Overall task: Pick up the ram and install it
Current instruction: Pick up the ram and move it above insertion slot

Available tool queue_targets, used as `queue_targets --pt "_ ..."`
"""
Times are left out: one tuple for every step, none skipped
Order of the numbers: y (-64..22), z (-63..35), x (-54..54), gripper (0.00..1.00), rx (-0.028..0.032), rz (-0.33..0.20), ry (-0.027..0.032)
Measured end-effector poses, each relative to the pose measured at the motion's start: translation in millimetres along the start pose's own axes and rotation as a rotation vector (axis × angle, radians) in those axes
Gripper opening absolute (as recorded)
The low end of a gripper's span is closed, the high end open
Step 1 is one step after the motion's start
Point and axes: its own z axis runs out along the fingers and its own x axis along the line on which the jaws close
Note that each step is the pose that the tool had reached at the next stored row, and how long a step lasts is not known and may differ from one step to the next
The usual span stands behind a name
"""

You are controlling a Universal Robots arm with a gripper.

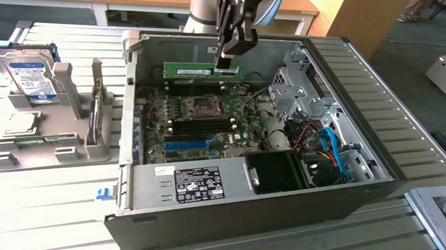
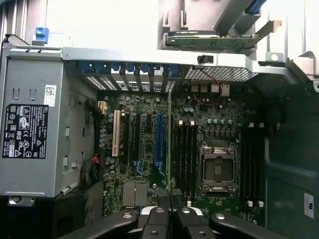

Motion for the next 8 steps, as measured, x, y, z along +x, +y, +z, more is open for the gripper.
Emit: queue_targets --pt "0.4 0.0 0.0 0.11 0.003 0.0 0.0001" --pt "0.8 0.0 0.0 0.11 0.0061 0.0 0.0003" --pt "1.3 0.0 0.0 0.11 0.0097 -0.001 0.0003" --pt "1.9 0.1 0.0 0.11 0.0134 -0.001 0.0003" --pt "2.4 0.1 0.0 0.11 0.0176 -0.001 0.0005" --pt "2.9 0.1 0.0 0.11 0.0219 -0.002 0.0005" --pt "3.4 0.2 0.0 0.11 0.0266 -0.003 0.0004" --pt "4.1 0.3 0.0 0.11 0.0322 -0.003 0.0003"
